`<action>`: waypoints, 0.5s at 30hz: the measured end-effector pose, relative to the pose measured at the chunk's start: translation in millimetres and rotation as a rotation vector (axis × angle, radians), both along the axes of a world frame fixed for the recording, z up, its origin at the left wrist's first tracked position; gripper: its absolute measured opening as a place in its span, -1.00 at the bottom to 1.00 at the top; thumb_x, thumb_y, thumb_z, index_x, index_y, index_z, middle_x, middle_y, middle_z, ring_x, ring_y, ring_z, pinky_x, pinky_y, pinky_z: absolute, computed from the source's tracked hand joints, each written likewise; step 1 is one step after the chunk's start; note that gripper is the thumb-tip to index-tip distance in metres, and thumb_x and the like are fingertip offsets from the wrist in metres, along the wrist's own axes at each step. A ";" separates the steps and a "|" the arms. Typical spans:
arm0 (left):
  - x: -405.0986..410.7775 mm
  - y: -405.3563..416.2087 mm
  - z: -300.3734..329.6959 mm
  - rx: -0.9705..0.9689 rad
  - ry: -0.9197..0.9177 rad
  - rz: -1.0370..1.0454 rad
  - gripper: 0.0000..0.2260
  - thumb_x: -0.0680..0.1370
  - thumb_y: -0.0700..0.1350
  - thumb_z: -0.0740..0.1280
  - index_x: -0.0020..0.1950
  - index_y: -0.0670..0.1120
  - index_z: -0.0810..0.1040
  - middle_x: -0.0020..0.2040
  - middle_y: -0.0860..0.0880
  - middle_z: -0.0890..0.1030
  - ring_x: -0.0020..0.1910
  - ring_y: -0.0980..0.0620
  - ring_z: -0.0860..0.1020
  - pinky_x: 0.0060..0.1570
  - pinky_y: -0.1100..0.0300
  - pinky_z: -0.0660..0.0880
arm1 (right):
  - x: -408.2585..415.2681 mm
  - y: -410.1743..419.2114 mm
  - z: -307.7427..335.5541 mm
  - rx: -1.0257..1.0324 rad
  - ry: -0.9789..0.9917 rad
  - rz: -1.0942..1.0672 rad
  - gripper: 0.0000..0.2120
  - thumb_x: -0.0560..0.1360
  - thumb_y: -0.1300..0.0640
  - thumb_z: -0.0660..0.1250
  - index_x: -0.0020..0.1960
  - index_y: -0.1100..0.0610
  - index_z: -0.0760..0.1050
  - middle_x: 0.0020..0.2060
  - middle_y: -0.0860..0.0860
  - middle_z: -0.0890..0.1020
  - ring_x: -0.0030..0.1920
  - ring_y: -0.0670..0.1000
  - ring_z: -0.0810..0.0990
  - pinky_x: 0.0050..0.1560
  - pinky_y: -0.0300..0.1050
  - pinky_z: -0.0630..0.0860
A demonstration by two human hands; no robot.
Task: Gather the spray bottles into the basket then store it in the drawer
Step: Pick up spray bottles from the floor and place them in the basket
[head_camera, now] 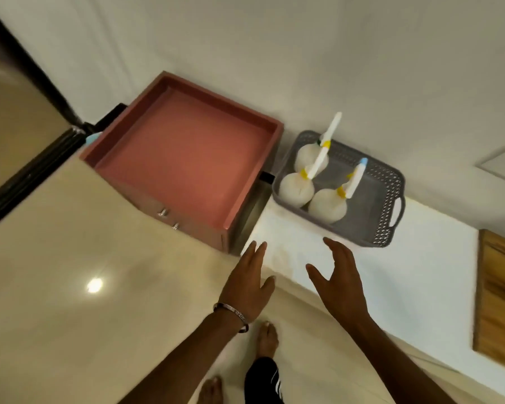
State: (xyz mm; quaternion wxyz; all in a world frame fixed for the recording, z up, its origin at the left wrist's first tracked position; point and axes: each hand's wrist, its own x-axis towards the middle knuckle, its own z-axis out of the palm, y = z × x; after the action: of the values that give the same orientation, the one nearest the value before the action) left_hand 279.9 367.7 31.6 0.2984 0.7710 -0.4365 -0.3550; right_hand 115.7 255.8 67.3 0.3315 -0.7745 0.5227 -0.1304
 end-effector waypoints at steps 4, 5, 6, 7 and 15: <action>6.4 94.1 -20.1 0.107 -0.010 0.124 -0.38 0.58 -0.01 0.25 0.57 0.08 0.02 0.60 0.03 0.01 0.56 0.08 0.08 0.39 0.31 0.14 | 3.3 60.7 2.8 0.021 0.092 0.210 -0.39 0.50 0.10 0.46 0.48 0.11 0.32 0.42 0.05 0.41 0.39 0.04 0.42 0.27 -0.22 0.29; 6.4 120.8 -23.7 0.132 -0.013 0.166 -0.39 0.59 -0.01 0.25 0.57 0.07 0.04 0.60 0.02 0.03 0.55 0.07 0.10 0.39 0.30 0.16 | 4.5 75.6 3.1 0.037 0.111 0.258 -0.39 0.50 0.09 0.46 0.48 0.12 0.33 0.42 0.07 0.41 0.39 0.05 0.42 0.28 -0.21 0.29; 6.1 138.6 -28.4 0.144 -0.020 0.195 -0.40 0.59 -0.02 0.25 0.57 0.06 0.06 0.59 0.01 0.06 0.55 0.07 0.11 0.40 0.28 0.17 | 3.5 84.7 3.1 0.052 0.128 0.290 -0.39 0.50 0.09 0.46 0.48 0.14 0.33 0.41 0.08 0.42 0.39 0.07 0.43 0.28 -0.21 0.29; 4.4 164.7 -29.9 0.153 -0.025 0.240 -0.41 0.59 -0.02 0.25 0.57 0.05 0.08 0.59 0.00 0.08 0.55 0.07 0.11 0.42 0.26 0.17 | 4.4 99.7 3.9 0.068 0.145 0.347 -0.40 0.51 0.08 0.46 0.48 0.15 0.33 0.41 0.09 0.42 0.38 0.07 0.43 0.27 -0.21 0.30; -45.5 357.5 -40.8 0.262 0.026 0.624 -0.41 0.57 -0.06 0.28 0.56 0.02 0.12 0.57 -0.02 0.15 0.54 0.06 0.14 0.47 0.21 0.17 | -0.7 205.8 -2.1 0.114 0.224 0.698 -0.38 0.48 0.09 0.49 0.47 0.16 0.36 0.38 0.12 0.45 0.35 0.12 0.49 0.26 -0.11 0.41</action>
State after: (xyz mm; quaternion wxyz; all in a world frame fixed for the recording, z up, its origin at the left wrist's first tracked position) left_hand 234.4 725.2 -9.1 0.2965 0.8947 -0.1261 -0.3095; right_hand 115.0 461.6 65.2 0.3395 -0.8958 0.2667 0.1054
